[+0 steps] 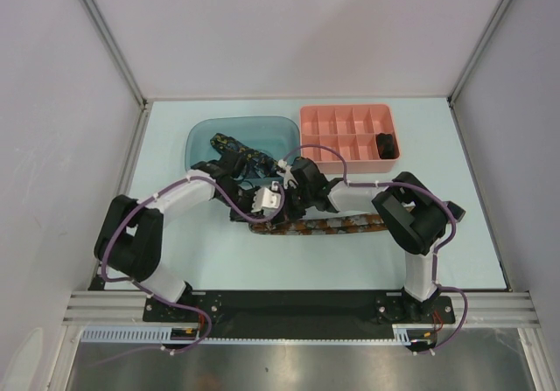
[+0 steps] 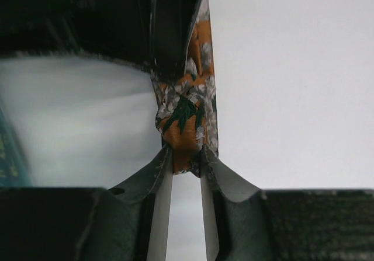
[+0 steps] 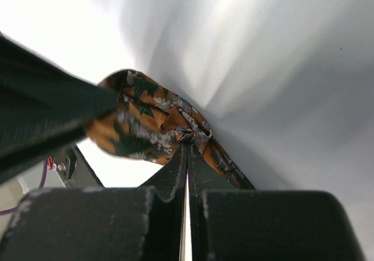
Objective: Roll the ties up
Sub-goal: Roll the tie at the center of the board.
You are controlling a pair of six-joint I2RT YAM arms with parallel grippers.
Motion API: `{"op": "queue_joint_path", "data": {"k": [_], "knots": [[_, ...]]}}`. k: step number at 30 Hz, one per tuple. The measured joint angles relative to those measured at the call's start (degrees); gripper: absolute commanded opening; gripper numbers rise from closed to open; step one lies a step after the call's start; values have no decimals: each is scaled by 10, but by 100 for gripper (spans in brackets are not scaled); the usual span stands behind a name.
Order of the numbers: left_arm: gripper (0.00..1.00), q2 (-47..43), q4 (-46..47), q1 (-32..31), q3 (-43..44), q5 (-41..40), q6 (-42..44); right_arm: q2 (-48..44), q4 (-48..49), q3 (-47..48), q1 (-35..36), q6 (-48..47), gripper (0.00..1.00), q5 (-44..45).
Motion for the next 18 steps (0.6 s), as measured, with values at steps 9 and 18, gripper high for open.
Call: {"op": "queue_joint_path", "data": {"k": [9,18], "knots": [[27,48,17,-55,17,4,-26,0,8,-10,-1,5,0,-5],[26,81,32,-59,17,-7,-40,-18,8,-32,-21,22,20,-36]]}}
